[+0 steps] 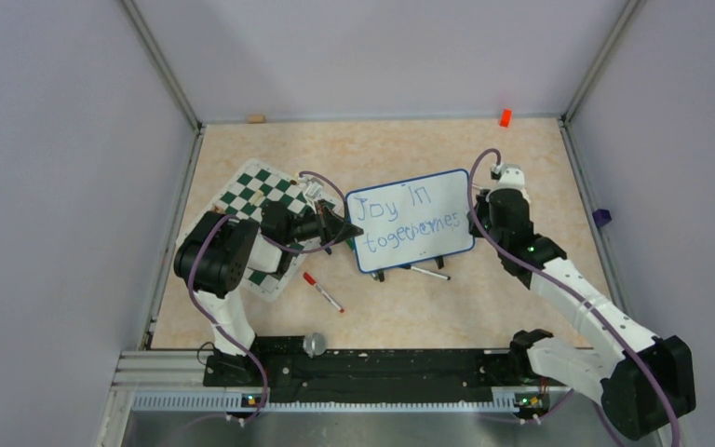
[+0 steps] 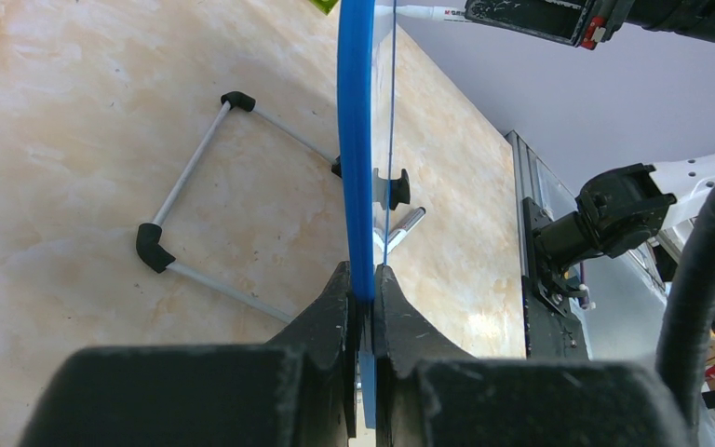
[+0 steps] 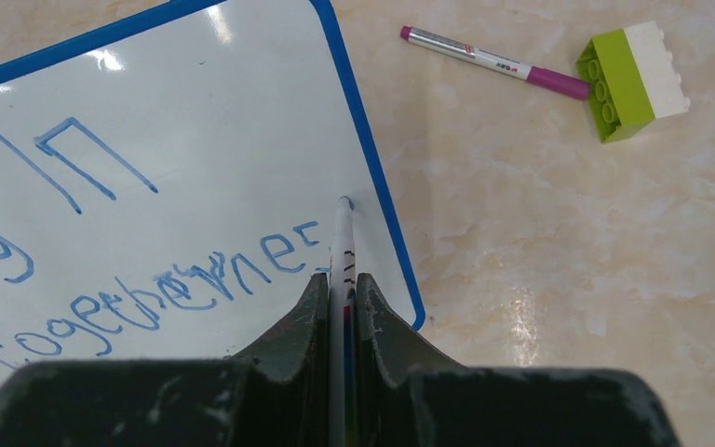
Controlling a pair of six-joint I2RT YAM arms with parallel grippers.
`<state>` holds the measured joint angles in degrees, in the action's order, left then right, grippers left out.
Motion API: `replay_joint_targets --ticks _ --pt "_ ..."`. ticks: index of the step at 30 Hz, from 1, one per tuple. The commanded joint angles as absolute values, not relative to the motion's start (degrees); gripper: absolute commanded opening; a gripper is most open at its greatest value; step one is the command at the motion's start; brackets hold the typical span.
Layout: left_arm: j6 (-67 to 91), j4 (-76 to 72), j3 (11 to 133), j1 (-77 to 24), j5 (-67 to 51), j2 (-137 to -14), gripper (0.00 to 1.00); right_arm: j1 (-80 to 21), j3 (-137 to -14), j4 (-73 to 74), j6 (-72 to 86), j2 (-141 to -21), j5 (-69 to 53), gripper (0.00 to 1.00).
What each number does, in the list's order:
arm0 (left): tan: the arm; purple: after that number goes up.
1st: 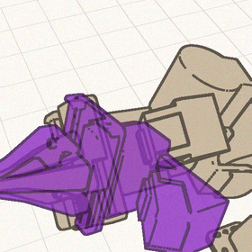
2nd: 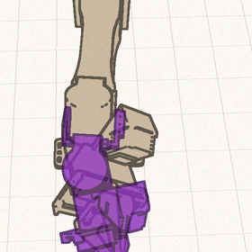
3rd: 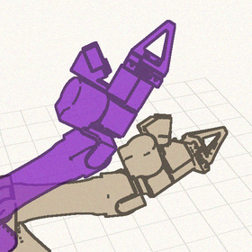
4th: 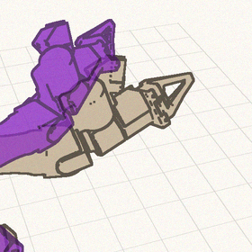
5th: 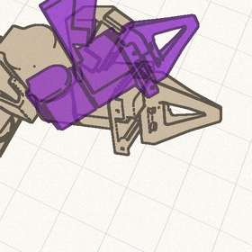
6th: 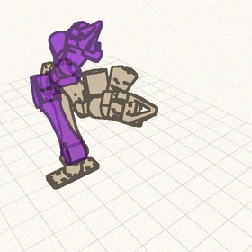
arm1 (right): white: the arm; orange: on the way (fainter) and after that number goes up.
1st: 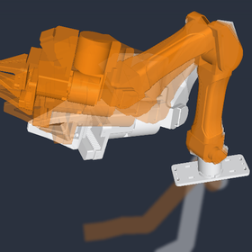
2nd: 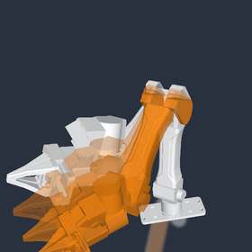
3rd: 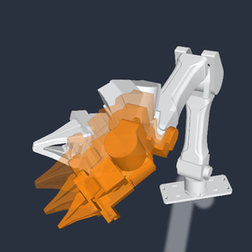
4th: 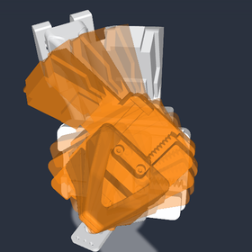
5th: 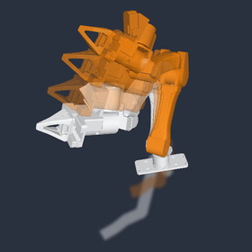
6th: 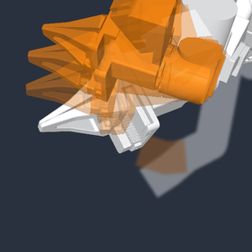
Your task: Write a sentence on the whiteboard
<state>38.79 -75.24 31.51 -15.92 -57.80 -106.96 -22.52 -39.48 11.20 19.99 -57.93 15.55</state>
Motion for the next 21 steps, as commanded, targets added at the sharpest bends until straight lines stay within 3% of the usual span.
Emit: replay_joint_targets --ticks 1,21 --pt "31.99 -68.75 30.06 -16.66 -61.51 -108.02 0.00 -21.74 -42.08 7.46 19.23 -58.63 12.35 0.00" --pt "31.99 -68.73 29.97 -16.57 -61.36 -107.83 0.00 -21.71 -36.94 11.96 20.48 -55.23 12.46 0.00"
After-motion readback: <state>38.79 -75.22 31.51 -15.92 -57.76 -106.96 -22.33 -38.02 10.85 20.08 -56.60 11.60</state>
